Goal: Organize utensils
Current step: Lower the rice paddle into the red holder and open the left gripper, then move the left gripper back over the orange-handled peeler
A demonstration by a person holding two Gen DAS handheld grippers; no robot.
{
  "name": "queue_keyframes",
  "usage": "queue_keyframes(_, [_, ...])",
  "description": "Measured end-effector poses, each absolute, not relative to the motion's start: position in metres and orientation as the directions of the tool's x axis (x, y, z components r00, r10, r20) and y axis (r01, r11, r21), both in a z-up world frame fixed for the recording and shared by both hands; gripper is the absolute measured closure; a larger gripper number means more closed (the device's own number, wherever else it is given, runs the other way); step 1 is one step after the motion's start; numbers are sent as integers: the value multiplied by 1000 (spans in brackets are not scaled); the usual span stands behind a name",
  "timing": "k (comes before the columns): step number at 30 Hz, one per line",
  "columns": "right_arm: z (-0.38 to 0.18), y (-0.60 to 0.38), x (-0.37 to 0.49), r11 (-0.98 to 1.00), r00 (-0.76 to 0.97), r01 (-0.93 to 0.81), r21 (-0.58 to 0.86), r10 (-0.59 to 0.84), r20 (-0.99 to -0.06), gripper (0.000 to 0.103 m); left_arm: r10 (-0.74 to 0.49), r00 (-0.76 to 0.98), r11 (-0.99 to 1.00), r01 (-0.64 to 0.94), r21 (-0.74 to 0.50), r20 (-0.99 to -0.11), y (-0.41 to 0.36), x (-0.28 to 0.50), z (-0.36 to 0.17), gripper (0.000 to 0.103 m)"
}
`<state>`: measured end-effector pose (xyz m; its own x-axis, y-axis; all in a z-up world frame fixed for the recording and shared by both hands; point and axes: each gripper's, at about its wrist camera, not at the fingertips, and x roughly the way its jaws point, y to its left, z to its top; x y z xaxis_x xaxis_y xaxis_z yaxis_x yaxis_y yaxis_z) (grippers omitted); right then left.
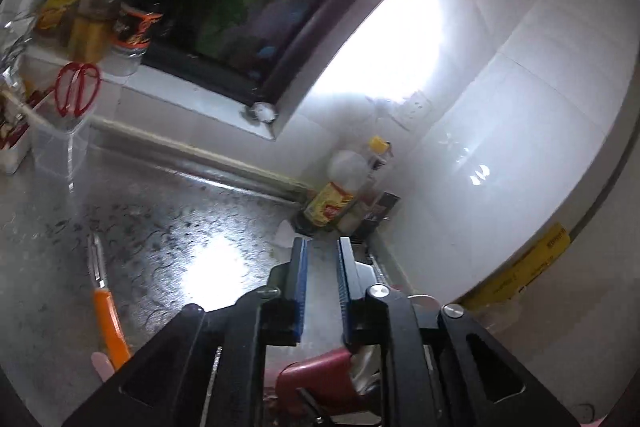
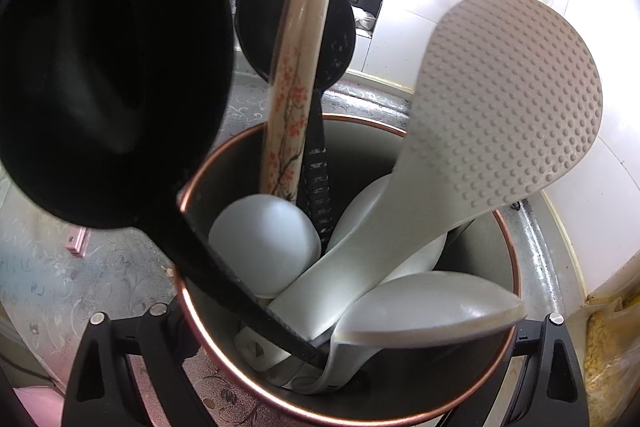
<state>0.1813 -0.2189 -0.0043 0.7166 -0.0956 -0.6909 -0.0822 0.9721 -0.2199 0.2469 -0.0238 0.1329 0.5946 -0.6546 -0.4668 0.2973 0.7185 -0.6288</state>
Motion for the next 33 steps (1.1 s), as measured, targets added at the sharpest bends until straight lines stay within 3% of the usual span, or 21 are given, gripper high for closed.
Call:
queue_keyframes(3, [-4,-218,182,972,716,-81,-220,-96,-691,7,-581,613,763,182,-620,-535,3,250,113,55])
queue_keyframes(7, [-4,-219,182,972,716,-80,-219,-97,-691,6,-484,611,814,52,-578,-626,30,252,89,46])
queue_keyframes(9, [-4,-218,182,972,716,-79,-224,-101,-691,6,-451,598,829,6,-559,-662,37,253,78,35])
queue_keyframes(14, [-7,-211,184,971,714,-76,-227,-106,-692,5,-405,547,847,-79,-527,-733,48,253,51,26])
queue_keyframes(21, [-13,-218,190,973,704,-76,-218,-103,-703,5,-308,438,906,-138,-401,-845,41,257,17,25])
queue_keyframes(33, [-14,-216,194,972,702,-80,-221,-102,-705,6,-180,334,963,-131,-234,-925,28,300,-16,25])
